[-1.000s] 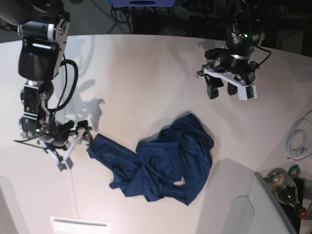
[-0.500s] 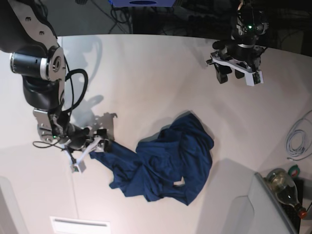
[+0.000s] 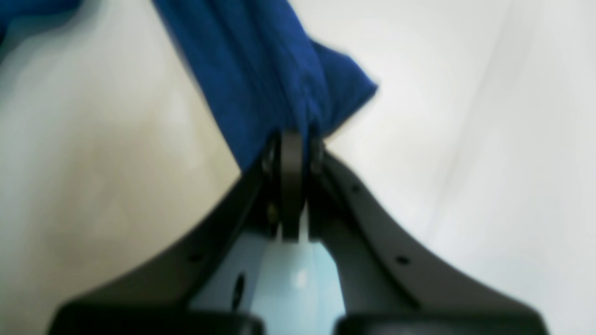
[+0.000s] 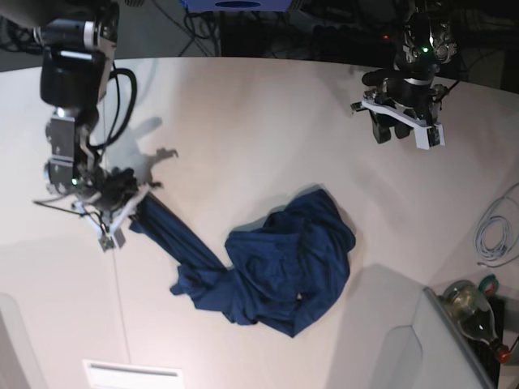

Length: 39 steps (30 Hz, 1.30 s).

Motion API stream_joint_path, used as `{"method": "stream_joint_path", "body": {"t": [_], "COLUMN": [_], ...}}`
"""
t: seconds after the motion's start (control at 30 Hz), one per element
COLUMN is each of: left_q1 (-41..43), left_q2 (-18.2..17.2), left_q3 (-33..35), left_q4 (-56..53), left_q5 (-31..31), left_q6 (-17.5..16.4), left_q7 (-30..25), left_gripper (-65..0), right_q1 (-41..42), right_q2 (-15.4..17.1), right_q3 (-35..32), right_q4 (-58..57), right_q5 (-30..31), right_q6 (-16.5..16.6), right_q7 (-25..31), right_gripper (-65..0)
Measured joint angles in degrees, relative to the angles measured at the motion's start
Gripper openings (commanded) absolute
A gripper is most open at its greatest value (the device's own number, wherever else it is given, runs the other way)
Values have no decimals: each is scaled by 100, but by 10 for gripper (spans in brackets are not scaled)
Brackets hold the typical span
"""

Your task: Layout the t-shirt on the table in an organized manner, then fold the t-shirt properly

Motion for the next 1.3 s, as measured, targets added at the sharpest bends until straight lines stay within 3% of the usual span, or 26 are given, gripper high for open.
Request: {"method": "stream_joint_path", "body": {"t": [0.1, 0.27, 0.37, 0.47, 0.57, 0.67, 0.77, 0.83, 0.87, 1.0, 1.03, 1.17, 1.3], "left_q1": [-186, -857, -1517, -2240, -2660, -2743, -2745, -2535, -2352, -1290, -1069, -673, -289], "left_q2": [-28, 2, 107, 437, 743, 807, 800, 750, 651, 9, -160, -496, -468], "left_q3": [271, 1172, 1759, 2028, 1998, 1803, 1521, 1187, 994, 199, 72, -306, -920], "left_q4": [-48, -573, -1141, -1897, -2400, -2570, -2345, -1980, -1858, -1834, -1860, -1661, -1486], "left_q5": [81, 57, 46, 216, 688, 1064, 1141, 1091, 1075, 1189, 1169, 1095, 1097], "left_q6": [50, 22, 44, 55, 44, 35, 68, -4, -114, 81, 59, -72, -57], "left_q7": [7, -24, -13, -22, -90, -518, -400, -367, -328, -127, -74, -251, -155], "left_gripper": [-606, -634, -650, -650, -650, -650, -650, -650, -650, -650, -650, -650, -650], "right_q1": [-1104, -2420, -2837, -2999, -3117, -3110, -2765, -2332, -2059, -1252, -1191, -1646, -2096], "right_q2": [-4, -144, -103, -114, -103, -85, -129, -131, -105, 168, 151, -192, -271], "right_q3": [17, -68, -33, -26, -26, 144, 597, 1049, 1283, 1644, 1655, 1126, -994], "right_q4": [1897, 3285, 3530, 3580, 3558, 3543, 3095, 2634, 2391, 1860, 1912, 3292, 3941], "right_q5": [116, 485, 616, 643, 638, 634, 619, 649, 592, -11, -33, -155, -9], "right_q6": [343, 452, 439, 420, 422, 422, 444, 437, 420, 369, 369, 361, 568], "right_q7": [-415, -612, -640, -610, -612, -612, -649, -669, -776, -1252, -1259, -1292, -1141], "right_gripper": [-645, -645, -645, -645, -645, -645, -633, -584, -519, -200, -147, -137, -140]}}
